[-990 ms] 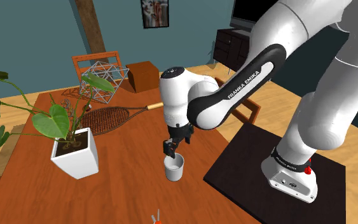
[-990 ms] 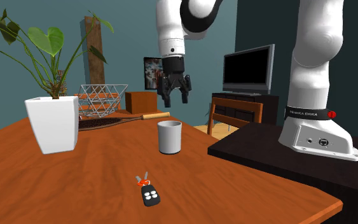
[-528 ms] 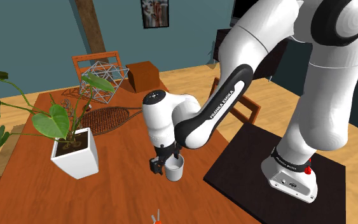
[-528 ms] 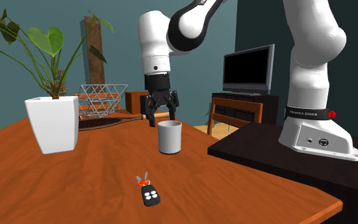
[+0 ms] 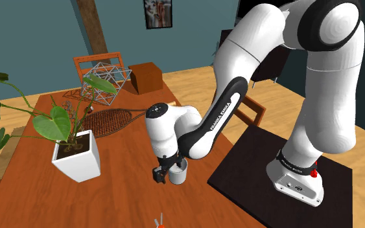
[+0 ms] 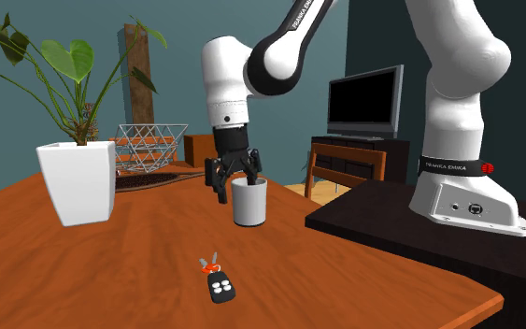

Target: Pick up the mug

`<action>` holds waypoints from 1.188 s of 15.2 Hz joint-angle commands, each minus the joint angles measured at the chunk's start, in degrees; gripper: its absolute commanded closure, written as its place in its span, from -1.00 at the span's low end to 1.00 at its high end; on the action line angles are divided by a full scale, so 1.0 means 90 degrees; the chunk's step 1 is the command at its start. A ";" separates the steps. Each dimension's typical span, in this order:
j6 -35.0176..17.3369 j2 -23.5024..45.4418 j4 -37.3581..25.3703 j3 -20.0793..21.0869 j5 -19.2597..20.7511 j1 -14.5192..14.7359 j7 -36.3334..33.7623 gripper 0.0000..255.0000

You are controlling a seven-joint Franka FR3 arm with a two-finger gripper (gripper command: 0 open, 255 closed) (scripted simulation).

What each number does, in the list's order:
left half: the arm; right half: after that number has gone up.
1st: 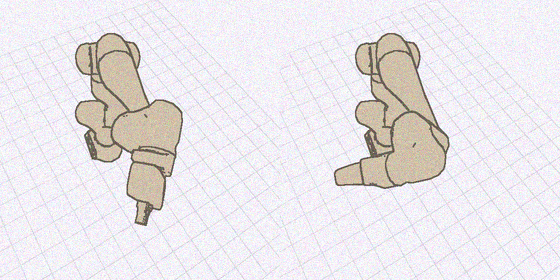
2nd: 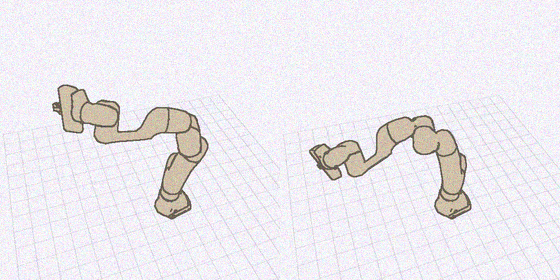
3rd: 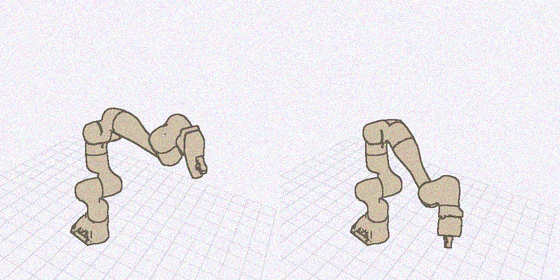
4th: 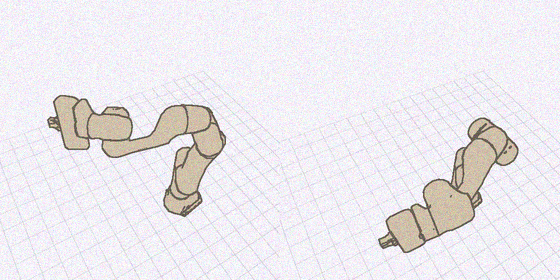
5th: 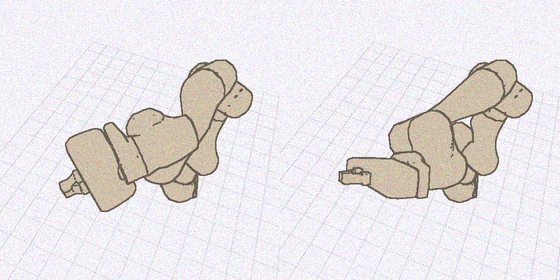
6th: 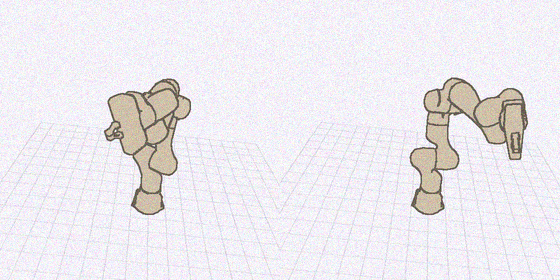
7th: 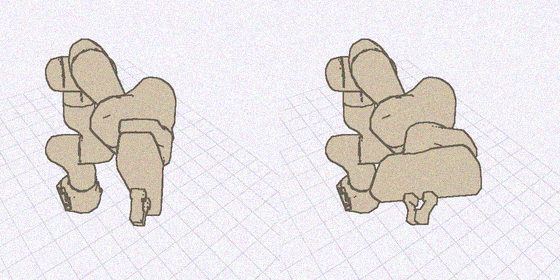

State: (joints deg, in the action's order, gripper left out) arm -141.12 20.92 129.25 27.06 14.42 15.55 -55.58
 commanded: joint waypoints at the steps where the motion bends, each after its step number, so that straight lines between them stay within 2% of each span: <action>1: -0.0029 0.0036 -0.0006 -0.0015 0.0028 0.0018 -0.0025 1.00; 10: -0.0026 0.0027 -0.0001 -0.0011 0.0023 0.0017 -0.0024 1.00; 18: 0.0522 -0.0595 -0.0003 0.0257 -0.0457 -0.0180 0.0298 1.00</action>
State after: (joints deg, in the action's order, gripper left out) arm -137.00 16.25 129.20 29.13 10.84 14.17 -53.32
